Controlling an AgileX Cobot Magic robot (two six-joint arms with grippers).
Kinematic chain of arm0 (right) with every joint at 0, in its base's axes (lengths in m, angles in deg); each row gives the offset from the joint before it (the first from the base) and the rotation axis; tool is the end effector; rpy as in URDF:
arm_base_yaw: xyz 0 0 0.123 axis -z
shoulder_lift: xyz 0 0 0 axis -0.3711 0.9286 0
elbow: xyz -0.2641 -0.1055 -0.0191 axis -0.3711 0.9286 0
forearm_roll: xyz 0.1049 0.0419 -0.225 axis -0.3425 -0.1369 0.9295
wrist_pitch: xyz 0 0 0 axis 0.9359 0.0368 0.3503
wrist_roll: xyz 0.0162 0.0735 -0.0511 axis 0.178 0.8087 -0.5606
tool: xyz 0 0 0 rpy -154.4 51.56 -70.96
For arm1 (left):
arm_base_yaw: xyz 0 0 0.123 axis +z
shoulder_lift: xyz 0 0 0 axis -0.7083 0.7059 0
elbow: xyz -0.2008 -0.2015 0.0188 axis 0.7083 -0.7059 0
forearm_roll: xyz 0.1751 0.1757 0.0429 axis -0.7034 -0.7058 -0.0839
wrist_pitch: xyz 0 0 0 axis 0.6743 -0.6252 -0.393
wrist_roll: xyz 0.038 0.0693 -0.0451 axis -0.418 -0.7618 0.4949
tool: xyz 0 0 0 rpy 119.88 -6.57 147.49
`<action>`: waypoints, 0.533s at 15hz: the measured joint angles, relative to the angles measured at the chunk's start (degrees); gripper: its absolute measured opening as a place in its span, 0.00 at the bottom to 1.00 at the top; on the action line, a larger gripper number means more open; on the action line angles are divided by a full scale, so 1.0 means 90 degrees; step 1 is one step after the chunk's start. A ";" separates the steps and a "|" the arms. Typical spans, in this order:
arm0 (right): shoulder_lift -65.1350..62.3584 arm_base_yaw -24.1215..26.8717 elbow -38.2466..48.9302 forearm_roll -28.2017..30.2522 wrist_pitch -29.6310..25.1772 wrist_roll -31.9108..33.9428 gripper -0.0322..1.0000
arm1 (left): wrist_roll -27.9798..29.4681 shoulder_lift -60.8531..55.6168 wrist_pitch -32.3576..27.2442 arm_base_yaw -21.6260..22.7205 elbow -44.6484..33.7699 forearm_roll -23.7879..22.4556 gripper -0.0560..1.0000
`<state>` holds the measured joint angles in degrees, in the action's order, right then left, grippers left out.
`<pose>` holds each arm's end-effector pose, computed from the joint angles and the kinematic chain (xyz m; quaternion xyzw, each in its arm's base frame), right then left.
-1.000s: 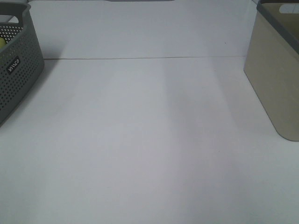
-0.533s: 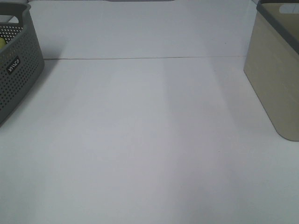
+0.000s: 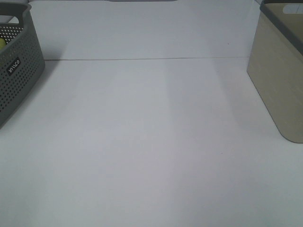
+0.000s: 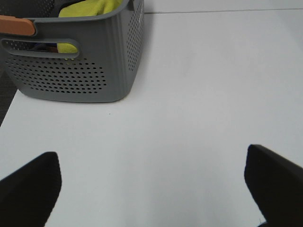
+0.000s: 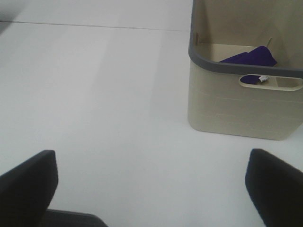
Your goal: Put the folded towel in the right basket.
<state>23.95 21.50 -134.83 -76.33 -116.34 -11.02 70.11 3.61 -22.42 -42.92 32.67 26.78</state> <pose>-0.0174 0.0068 0.3646 -0.0467 0.8538 0.0182 0.5183 -0.0051 -0.0051 0.2773 -0.0108 0.8492 -0.0184 0.5277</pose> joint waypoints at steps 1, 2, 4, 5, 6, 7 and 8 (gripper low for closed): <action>-0.0306 0.0000 0.0223 0.0000 0.0000 -0.0006 0.99 | 0.0000 0.0000 0.0000 0.0000 0.0000 0.0000 0.99; -0.0573 0.0000 0.0427 0.0000 0.0000 -0.0013 0.99 | 0.0000 0.0000 0.0000 0.0000 0.0000 0.0000 0.99; -0.0961 0.0000 0.0630 -0.0006 0.0000 -0.0025 0.99 | 0.0000 0.0000 0.0000 0.0000 0.0000 0.0000 0.99; -0.1216 0.0000 0.0751 -0.0006 0.0000 -0.0025 0.99 | 0.0000 0.0000 0.0000 0.0000 0.0000 0.0000 0.99; -0.1401 0.0000 0.0961 -0.0006 -0.0006 -0.0025 0.99 | 0.0000 0.0000 0.0000 0.0000 0.0000 0.0000 0.99; -0.1401 0.0000 0.1057 -0.0025 -0.0006 -0.0032 0.99 | 0.0000 0.0000 0.0000 0.0000 0.0000 0.0000 0.99; -0.1401 0.0000 0.1146 -0.0057 -0.0006 -0.0032 0.99 | 0.0000 0.0000 0.0000 0.0000 0.0000 0.0000 0.99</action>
<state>11.34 21.50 -124.52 -76.85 -116.39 -11.31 70.11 3.61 -22.42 -42.92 32.67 26.78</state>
